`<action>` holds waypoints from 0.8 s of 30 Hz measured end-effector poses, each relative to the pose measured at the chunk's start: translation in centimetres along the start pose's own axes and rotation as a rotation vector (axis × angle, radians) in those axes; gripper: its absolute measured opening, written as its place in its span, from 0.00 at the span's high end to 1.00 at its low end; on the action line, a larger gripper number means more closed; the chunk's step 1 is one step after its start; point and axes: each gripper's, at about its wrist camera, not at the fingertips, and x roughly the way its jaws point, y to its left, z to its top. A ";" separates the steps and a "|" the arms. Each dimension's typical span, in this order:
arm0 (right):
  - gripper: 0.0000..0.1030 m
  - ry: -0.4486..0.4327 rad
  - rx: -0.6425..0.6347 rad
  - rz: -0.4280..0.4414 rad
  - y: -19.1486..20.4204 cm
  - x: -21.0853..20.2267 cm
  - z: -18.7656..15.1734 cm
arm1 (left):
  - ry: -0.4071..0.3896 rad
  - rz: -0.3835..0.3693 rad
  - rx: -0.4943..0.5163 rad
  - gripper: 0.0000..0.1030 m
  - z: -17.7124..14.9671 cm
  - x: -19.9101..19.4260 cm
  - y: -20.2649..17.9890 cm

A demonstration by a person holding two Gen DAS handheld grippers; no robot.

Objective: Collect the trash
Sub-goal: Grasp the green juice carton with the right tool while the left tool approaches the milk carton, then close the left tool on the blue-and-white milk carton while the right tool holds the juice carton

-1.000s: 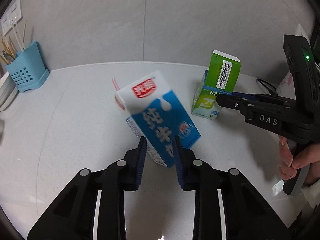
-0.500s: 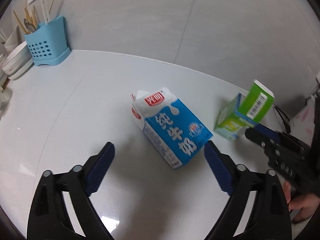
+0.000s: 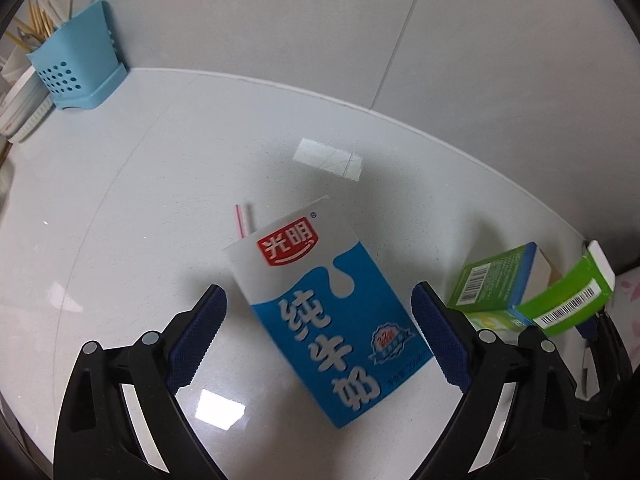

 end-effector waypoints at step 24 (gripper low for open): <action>0.55 -0.008 0.066 0.015 0.2 1.1 0.4 | 0.019 0.022 -0.010 0.33 -1.6 -1.0 1.4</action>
